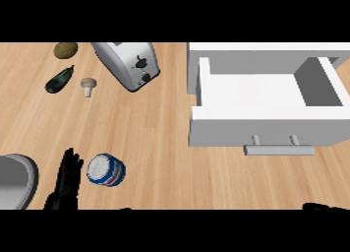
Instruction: Pick up the can, place it into the drawer and close the drawer
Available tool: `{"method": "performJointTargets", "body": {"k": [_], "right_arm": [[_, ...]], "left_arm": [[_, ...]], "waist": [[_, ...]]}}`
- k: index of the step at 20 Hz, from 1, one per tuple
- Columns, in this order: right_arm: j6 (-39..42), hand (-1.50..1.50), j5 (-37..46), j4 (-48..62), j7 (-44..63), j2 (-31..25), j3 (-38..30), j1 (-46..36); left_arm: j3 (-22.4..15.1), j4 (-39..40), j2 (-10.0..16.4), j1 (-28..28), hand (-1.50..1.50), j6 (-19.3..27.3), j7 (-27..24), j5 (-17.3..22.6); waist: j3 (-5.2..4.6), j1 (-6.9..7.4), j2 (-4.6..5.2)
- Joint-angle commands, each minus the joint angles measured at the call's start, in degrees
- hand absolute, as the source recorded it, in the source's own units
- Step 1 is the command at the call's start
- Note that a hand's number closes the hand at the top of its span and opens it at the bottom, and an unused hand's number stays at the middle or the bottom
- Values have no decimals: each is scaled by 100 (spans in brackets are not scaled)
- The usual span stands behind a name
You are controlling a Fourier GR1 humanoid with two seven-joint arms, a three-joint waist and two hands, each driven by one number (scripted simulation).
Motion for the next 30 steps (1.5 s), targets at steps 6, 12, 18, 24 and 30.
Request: {"method": "performJointTargets", "body": {"k": [6,12,18,24,30], "right_arm": [[-22,-150,165,-105,219,127,21,-140],[23,-150,-66,-302,491,22,-215,-297],[213,-150,-244,-49,323,-32,-505,-249],[122,-150,61,-306,598,148,-253,-223],[310,-150,-609,-456,1101,-335,-867,-561]], "left_arm": [[314,1014,-7,-379,-150,25,-545,395],[565,1890,57,-553,-150,-116,-1125,579],[1101,3138,62,-1428,-150,-110,-1557,928],[1268,3646,199,-1725,-150,-393,-1709,1053],[1585,4686,319,-2357,-150,-667,-2282,1175]], "waist": [[1,8,3],[1,7,2],[1,-9,4],[1,-4,3],[0,-11,4]]}}
